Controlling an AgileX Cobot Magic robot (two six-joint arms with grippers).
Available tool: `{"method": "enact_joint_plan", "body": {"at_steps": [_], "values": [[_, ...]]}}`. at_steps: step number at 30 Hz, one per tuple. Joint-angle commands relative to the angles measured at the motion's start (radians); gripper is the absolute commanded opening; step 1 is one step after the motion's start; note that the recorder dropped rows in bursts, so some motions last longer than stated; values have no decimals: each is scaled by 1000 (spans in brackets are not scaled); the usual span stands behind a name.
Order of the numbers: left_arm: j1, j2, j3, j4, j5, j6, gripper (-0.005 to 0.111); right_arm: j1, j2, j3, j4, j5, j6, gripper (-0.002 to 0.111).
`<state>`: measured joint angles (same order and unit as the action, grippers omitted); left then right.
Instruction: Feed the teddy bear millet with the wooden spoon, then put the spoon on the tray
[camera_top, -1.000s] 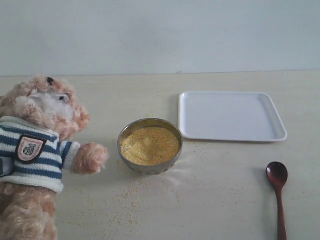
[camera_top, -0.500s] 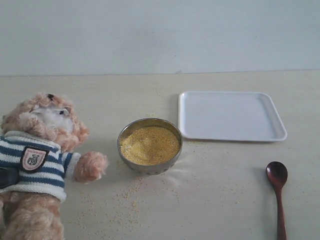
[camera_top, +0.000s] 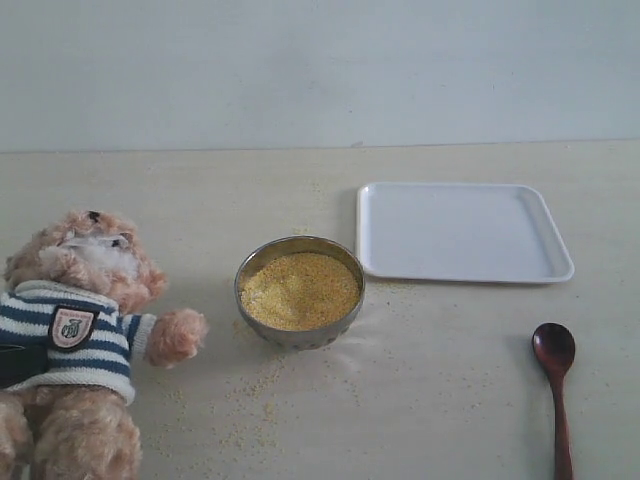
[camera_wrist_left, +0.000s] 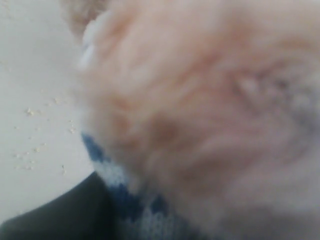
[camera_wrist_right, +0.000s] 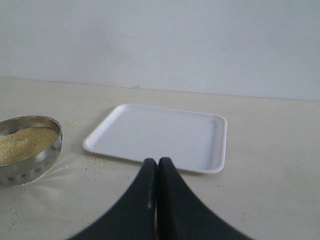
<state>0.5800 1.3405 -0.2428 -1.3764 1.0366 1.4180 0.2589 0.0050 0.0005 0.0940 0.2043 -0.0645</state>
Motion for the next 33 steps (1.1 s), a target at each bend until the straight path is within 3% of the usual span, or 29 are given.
{"method": "enact_joint_plan", "body": {"at_steps": [1, 14, 33], "values": [[4, 65, 0, -33, 44, 25, 5, 2, -5, -1, 2, -6, -1, 0], [4, 90, 0, -112, 97, 12, 5, 2, -5, -1, 2, -6, -1, 0], [4, 90, 0, -109, 95, 16, 5, 2, -5, -1, 2, -6, -1, 0]]}}
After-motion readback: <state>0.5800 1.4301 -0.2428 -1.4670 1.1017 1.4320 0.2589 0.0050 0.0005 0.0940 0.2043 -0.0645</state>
